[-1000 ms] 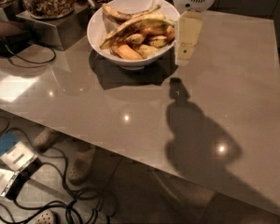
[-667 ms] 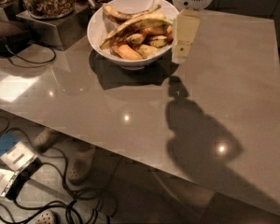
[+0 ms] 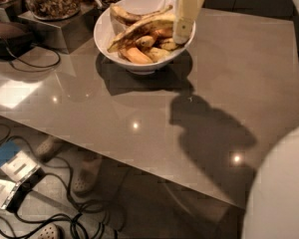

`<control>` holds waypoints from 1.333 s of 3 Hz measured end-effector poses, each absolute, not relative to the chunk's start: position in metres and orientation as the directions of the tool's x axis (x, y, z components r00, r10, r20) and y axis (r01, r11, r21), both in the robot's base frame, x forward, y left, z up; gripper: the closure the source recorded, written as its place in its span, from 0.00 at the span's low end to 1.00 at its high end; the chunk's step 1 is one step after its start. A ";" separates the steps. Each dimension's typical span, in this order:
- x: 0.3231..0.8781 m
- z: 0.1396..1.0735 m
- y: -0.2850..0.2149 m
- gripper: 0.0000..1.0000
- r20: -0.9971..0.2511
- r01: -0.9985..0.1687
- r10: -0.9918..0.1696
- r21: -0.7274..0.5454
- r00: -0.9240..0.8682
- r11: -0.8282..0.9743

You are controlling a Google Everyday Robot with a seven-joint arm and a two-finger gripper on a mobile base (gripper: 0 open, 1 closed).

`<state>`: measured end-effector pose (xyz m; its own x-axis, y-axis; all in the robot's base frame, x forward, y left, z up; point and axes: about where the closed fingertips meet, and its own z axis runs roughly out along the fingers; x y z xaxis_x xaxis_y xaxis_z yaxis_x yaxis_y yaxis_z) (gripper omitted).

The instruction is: Pick banana from white bowl

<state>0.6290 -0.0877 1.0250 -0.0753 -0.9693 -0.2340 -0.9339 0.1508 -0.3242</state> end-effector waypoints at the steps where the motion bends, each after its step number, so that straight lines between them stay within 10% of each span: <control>1: 0.649 1.033 -0.085 0.00 -0.263 -0.927 -0.960 -0.329 -0.094 0.181; 3: 0.688 1.023 -0.078 0.03 -0.274 -0.914 -0.950 -0.329 -0.146 0.235; 4: 0.703 1.011 -0.075 0.21 -0.270 -0.913 -0.947 -0.318 -0.172 0.256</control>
Offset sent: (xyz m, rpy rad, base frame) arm 0.0362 -0.0128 0.0078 -0.0149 0.1238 -0.0747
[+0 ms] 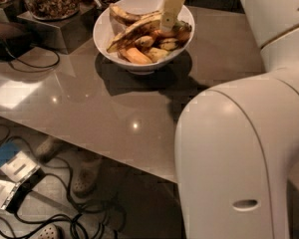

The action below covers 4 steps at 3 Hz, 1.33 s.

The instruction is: Pick banana from white bowl

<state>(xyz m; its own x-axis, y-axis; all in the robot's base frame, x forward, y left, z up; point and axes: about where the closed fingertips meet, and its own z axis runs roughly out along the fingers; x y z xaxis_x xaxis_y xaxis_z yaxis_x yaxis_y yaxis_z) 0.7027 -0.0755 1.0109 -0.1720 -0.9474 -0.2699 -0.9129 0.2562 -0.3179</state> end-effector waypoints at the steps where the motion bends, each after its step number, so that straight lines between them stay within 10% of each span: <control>1: 0.712 1.002 -0.076 0.37 -0.264 -0.910 -0.944 -0.309 -0.196 0.275; 4: 0.728 0.969 -0.068 0.37 -0.248 -0.923 -0.942 -0.256 -0.225 0.288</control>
Offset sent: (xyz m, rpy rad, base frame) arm -0.0159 -0.0331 -0.0155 -0.0891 0.2443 -0.0585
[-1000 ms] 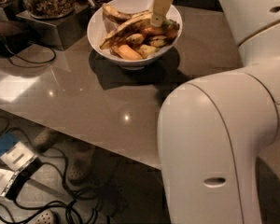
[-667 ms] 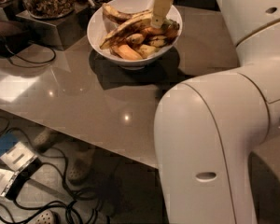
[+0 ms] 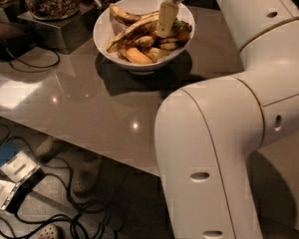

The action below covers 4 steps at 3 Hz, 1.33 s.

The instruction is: Pick banana from white bowl

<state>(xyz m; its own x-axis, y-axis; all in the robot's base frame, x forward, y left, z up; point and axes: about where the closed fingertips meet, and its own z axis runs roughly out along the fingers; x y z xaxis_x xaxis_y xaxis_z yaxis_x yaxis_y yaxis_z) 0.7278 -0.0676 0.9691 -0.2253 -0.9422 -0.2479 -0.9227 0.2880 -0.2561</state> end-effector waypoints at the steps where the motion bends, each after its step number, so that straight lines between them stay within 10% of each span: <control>1: 0.731 0.957 -0.063 0.36 -0.240 -0.930 -0.944 -0.235 -0.227 0.283; 4: 0.731 0.952 -0.061 0.99 -0.237 -0.933 -0.943 -0.219 -0.234 0.286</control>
Offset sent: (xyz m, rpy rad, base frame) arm -0.0350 -0.0175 -0.0135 -0.0784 0.2516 0.0067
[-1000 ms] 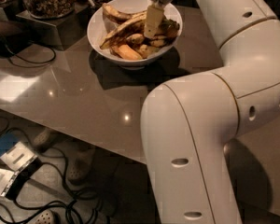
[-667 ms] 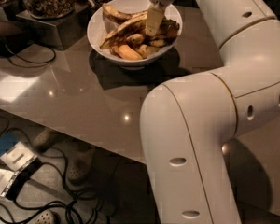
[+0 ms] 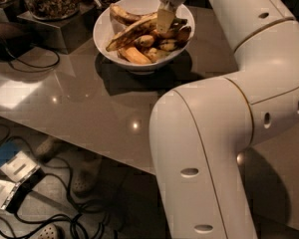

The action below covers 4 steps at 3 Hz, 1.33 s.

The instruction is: Pick banana from white bowl

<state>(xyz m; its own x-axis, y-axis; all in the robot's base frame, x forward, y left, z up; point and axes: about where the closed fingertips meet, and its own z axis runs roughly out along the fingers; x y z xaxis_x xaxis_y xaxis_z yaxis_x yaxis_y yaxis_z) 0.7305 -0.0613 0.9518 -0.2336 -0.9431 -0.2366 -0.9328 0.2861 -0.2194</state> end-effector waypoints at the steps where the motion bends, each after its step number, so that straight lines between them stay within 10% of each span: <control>1: 0.731 0.952 -0.061 1.00 -0.237 -0.933 -0.943 -0.219 -0.234 0.286; 4: 0.724 0.968 -0.055 1.00 -0.352 -0.937 -0.921 -0.236 -0.165 0.259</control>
Offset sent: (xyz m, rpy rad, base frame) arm -0.0320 0.0020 0.0269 0.0797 -0.0480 0.0506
